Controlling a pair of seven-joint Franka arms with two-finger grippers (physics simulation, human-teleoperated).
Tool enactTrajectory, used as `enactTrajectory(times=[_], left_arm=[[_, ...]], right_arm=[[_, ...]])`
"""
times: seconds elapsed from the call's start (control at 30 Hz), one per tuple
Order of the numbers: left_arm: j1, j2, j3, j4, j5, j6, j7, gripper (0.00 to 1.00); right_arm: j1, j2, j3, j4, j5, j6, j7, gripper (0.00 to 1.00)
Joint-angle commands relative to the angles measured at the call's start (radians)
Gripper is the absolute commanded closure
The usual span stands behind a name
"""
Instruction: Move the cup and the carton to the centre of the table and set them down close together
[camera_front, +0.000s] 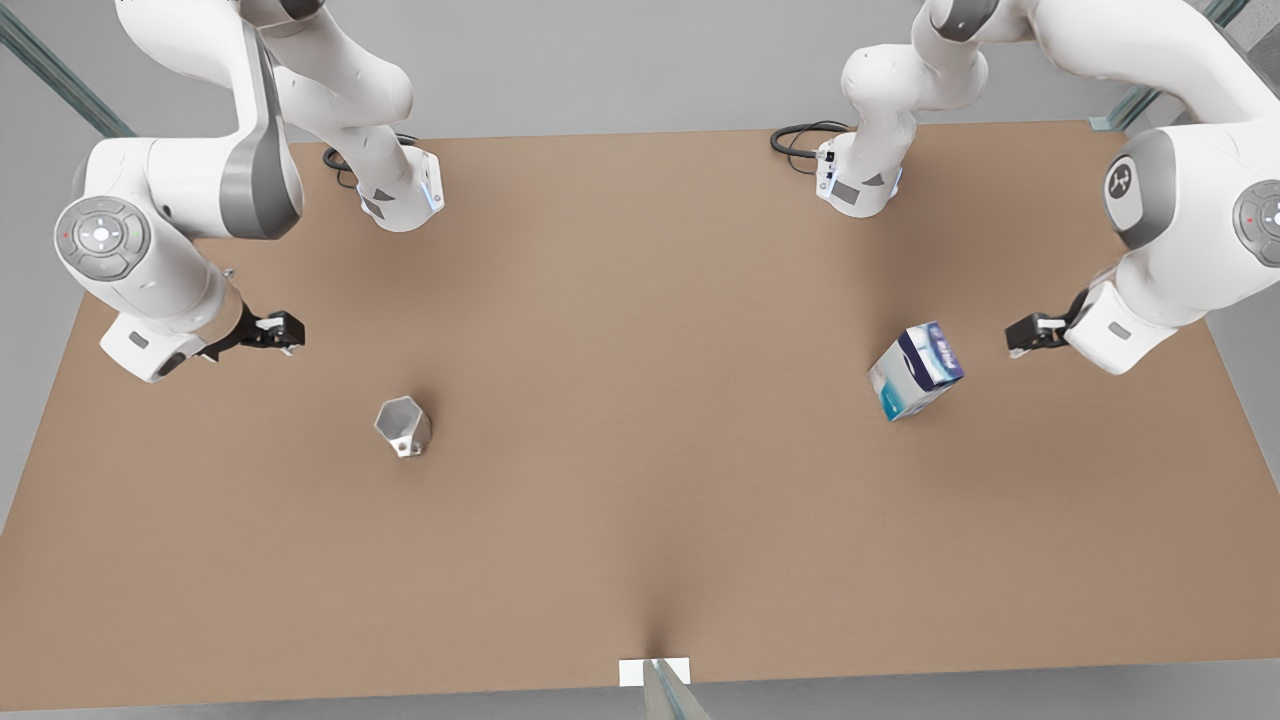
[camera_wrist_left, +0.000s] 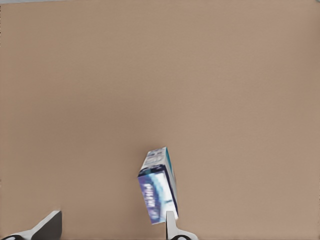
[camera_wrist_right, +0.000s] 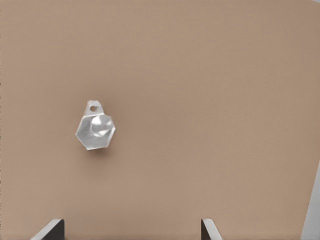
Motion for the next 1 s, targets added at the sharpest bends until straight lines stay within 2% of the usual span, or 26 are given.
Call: enactTrajectory(times=[0.0, 0.17, 0.27, 0.33, 0.47, 0.97], left_arm=[[-0.001, -0.002, 0.0, 0.0, 0.001, 0.002, -0.002, 0.0], [-0.001, 0.004, -0.002, 0.0, 0.006, 0.002, -0.004, 0.0], [-0.005, 0.004, -0.002, 0.0, 0.004, 0.005, -0.004, 0.0], [-0.015, 0.007, -0.005, 0.0, 0.0, 0.005, -0.005, 0.0], [-0.011, 0.012, -0.006, 0.0, -0.002, 0.009, -0.001, 0.0], [0.005, 0.017, 0.0, 0.0, 0.0, 0.004, -0.005, 0.0]], right_arm=[[-0.001, 0.0, 0.0, 0.0, 0.001, 0.0, 0.0, 0.0], [-0.059, 0.19, 0.003, -0.037, 0.005, 0.024, 0.159, 0.0], [-0.06, 0.149, 0.012, -0.281, 0.074, 0.25, 0.327, 0.0], [-0.079, 0.132, 0.012, -0.36, 0.099, 0.314, 0.351, 0.0], [-0.073, 0.17, 0.014, -0.403, 0.174, 0.405, 0.371, 0.0], [-0.062, 0.298, 0.014, -0.413, 0.197, 0.482, 0.368, 0.0]])
